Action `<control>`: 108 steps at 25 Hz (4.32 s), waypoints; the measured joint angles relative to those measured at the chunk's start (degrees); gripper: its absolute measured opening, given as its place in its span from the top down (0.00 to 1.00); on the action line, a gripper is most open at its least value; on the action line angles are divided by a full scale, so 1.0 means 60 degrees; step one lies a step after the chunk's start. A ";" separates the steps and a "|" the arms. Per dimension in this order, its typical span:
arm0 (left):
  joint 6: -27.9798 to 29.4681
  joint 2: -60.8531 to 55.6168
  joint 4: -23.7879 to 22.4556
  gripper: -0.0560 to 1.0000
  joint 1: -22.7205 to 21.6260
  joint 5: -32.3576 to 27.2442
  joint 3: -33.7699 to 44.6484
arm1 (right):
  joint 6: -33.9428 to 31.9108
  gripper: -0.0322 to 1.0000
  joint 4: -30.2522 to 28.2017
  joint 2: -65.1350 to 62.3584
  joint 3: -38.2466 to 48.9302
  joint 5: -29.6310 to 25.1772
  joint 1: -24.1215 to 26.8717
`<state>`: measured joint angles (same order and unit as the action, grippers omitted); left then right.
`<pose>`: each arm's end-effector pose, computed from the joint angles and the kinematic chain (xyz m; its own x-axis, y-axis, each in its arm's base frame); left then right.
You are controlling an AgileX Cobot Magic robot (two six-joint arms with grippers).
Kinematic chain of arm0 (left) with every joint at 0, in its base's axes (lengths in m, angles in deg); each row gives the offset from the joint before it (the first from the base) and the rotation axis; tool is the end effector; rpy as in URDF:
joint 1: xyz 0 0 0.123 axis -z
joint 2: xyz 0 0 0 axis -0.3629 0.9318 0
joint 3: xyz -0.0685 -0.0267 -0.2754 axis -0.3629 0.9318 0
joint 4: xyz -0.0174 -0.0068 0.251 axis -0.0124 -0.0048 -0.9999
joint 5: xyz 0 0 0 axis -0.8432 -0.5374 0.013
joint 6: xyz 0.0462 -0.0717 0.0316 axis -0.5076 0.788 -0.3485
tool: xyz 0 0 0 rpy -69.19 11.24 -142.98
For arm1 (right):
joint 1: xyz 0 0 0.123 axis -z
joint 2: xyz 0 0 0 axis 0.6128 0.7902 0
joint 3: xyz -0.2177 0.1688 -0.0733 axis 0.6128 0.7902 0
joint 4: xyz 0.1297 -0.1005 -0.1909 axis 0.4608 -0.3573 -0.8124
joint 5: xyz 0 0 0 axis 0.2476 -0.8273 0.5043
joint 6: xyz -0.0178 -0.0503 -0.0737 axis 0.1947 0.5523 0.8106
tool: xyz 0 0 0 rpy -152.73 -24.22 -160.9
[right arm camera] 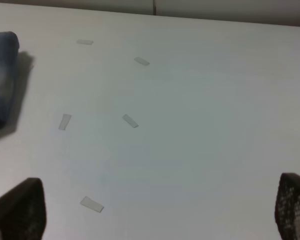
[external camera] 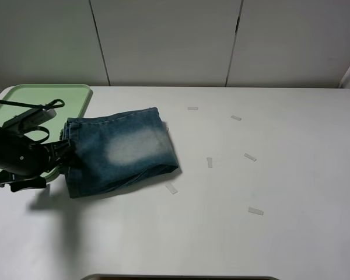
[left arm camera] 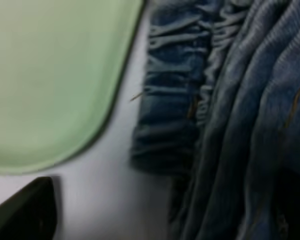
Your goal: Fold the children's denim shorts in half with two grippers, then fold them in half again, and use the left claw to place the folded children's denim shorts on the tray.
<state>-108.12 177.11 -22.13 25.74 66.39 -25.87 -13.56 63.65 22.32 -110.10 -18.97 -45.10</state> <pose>0.2359 -0.0226 0.1092 -0.8476 -0.3682 -0.3820 -0.2995 0.9264 -0.2282 -0.0042 0.0047 0.2772 -0.4311 -0.0271 -0.9019 -0.1657 0.9849 0.0496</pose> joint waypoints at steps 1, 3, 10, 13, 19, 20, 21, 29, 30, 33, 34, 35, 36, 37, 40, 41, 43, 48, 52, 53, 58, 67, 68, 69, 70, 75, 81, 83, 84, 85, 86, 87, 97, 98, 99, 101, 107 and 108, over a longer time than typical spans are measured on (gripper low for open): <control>0.0092 0.0210 0.0008 0.14 0.0106 0.0000 -0.0120 | 0.0000 0.30 0.0000 0.0000 0.0000 0.0000 0.0000; 0.0245 0.0611 0.0008 0.14 0.0329 0.0000 -0.0416 | 0.0000 0.30 0.0000 0.0000 0.0000 0.0000 0.0000; 0.0512 0.1470 0.0027 0.32 0.0941 0.0008 -0.1296 | 0.0000 0.30 0.0000 0.0000 0.0000 0.0000 0.0000; 0.0523 0.1509 0.0027 0.52 0.0961 0.0000 -0.1376 | 0.0000 0.30 0.0008 0.0000 0.0000 0.0000 0.0000; 0.0108 0.1498 0.0034 0.76 0.0961 -0.0312 -0.1586 | 0.0000 0.30 0.0019 0.0000 0.0000 0.0000 0.0000; -0.0065 0.1498 0.0017 0.76 0.0961 -0.0476 -0.1666 | 0.0000 0.30 0.0030 0.0000 0.0000 0.0000 0.0000; -0.0256 0.1507 -0.0089 0.77 0.0961 -0.0751 -0.1774 | 0.0000 0.30 0.0030 0.0000 0.0000 0.0000 0.0000; -0.0023 0.1525 -0.5055 0.80 0.0961 -0.3653 -0.4323 | 0.0000 0.30 0.0030 0.0000 0.0000 0.0000 0.0000; 0.0238 0.1525 -0.5740 0.80 0.0961 -0.3886 -0.4561 | 0.0000 0.30 0.0030 0.0000 0.0000 0.0000 0.0000; 0.0935 0.1525 -0.7456 0.80 0.0961 -0.4251 -0.5064 | 0.0000 0.30 0.0033 0.0000 0.0000 0.0000 0.0000; 0.1199 0.1525 -0.8132 0.80 0.0961 -0.4411 -0.5313 | 0.0000 0.30 0.0033 0.0000 0.0000 0.0000 0.0000; 0.1688 0.1526 -0.9440 0.80 0.0961 -0.4629 -0.5718 | 0.0000 0.30 0.0033 0.0000 0.0000 0.0000 0.0000; 0.1688 0.1526 -0.9440 0.80 0.0961 -0.4629 -0.5718 | 0.0000 0.30 0.0033 0.0000 0.0000 0.0000 0.0000; 0.1817 0.1526 -0.9923 0.80 0.0927 -0.4674 -0.5907 | 0.0000 0.30 0.0033 0.0000 0.0000 0.0000 0.0000; 0.1954 0.1526 -1.0964 0.80 0.0753 -0.4724 -0.6262 | 0.0000 0.30 0.0033 0.0000 0.0000 0.0000 0.0000; 0.2004 0.1526 -1.1365 0.80 0.0584 -0.4724 -0.6351 | 0.0000 0.30 0.0033 0.0000 0.0000 0.0000 0.0000; 0.2301 0.1535 -1.2334 0.80 0.0075 -0.4481 -0.6400 | 0.0000 0.30 0.0033 0.0000 0.0000 0.0000 0.0000; 0.2714 0.1535 -1.3410 0.80 -0.0795 -0.3913 -0.6400 | 0.0000 0.30 0.0033 0.0000 0.0000 0.0000 0.0000; 0.3005 0.1535 -1.3739 0.80 -0.1535 -0.3636 -0.6400 | 0.0000 0.30 0.0033 0.0000 0.0000 0.0000 0.0000; 0.3023 0.1535 -1.3747 0.80 -0.1821 -0.3530 -0.6400 | 0.0000 0.30 0.0033 0.0000 0.0000 0.0000 0.0000; 0.3023 0.1535 -1.3834 0.80 -0.2258 -0.3343 -0.6400 | 0.0000 0.30 0.0033 0.0000 0.0000 0.0000 0.0000; 0.3023 0.1535 -1.4066 0.80 -0.2401 -0.3281 -0.6400 | 0.0000 0.30 0.0033 0.0000 0.0000 0.0000 0.0000; 0.3023 0.1535 -1.4067 0.80 -0.2424 -0.3326 -0.6400 | 0.0000 0.30 0.0033 0.0000 0.0000 0.0000 0.0000; 0.3023 0.1535 -1.4067 0.80 -0.2440 -0.3363 -0.6400 | 0.0000 0.30 0.0033 0.0000 0.0000 0.0000 0.0000; 0.3023 0.1535 -1.4067 0.80 -0.2483 -0.3414 -0.6400 | 0.0000 0.30 0.0033 0.0000 0.0000 0.0000 0.0000; 0.3349 0.1535 -1.4099 0.80 -0.2599 -0.3753 -0.6400 | 0.0000 0.30 0.0033 0.0000 0.0000 0.0000 0.0000; 0.3704 0.1535 -1.4099 0.80 -0.2754 -0.3758 -0.6389 | 0.0000 0.30 0.0033 0.0000 0.0000 0.0000 0.0000; 0.3960 0.1535 -1.4099 0.80 -0.2901 -0.3648 -0.6223 | 0.0000 0.30 0.0033 0.0000 0.0000 0.0000 0.0000; 0.3960 0.1535 -1.4099 0.80 -0.2901 -0.3648 -0.6223 | 0.0000 0.30 0.0033 0.0000 0.0000 0.0000 0.0000; 0.4087 0.1535 -1.4099 0.80 -0.2970 -0.3614 -0.6165 | 0.0000 0.30 0.0033 0.0000 0.0000 0.0000 0.0000; 0.4152 0.1535 -1.4099 0.80 -0.3028 -0.3563 -0.6132 | 0.0000 0.30 0.0033 0.0000 0.0000 0.0000 0.0000; 0.4177 0.1535 -1.4099 0.80 -0.3068 -0.3487 -0.6086 | 0.0000 0.30 0.0033 0.0000 0.0000 0.0000 0.0000; 0.4248 0.1543 -1.4090 0.79 -0.3131 -0.2943 -0.6055 | 0.0000 0.30 0.0033 0.0000 0.0000 0.0000 0.0000; 0.4256 0.1543 -1.4090 0.65 -0.3131 -0.2710 -0.6055 | 0.0000 0.30 0.0033 0.0000 0.0000 0.0000 0.0000; 0.4256 0.1543 -1.4090 0.65 -0.3131 -0.2710 -0.6055 | 0.0000 0.30 0.0033 0.0000 0.0000 0.0000 0.0000; 0.4323 0.1513 -1.4090 0.34 -0.3131 -0.2502 -0.6055 | 0.0000 0.30 0.0033 0.0000 0.0000 0.0000 0.0000; 0.4576 0.1166 -1.4090 0.03 -0.3131 -0.2239 -0.6055 | 0.0000 0.30 0.0033 0.0000 0.0000 0.0000 0.0000; 0.4575 0.1078 -1.4090 0.02 -0.3131 -0.2239 -0.6055 | 0.0000 0.30 0.0033 0.0000 0.0000 0.0000 0.0000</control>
<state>-80.67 183.58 -106.67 6.95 52.95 -62.20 -13.56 63.85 22.32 -110.10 -18.97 -45.10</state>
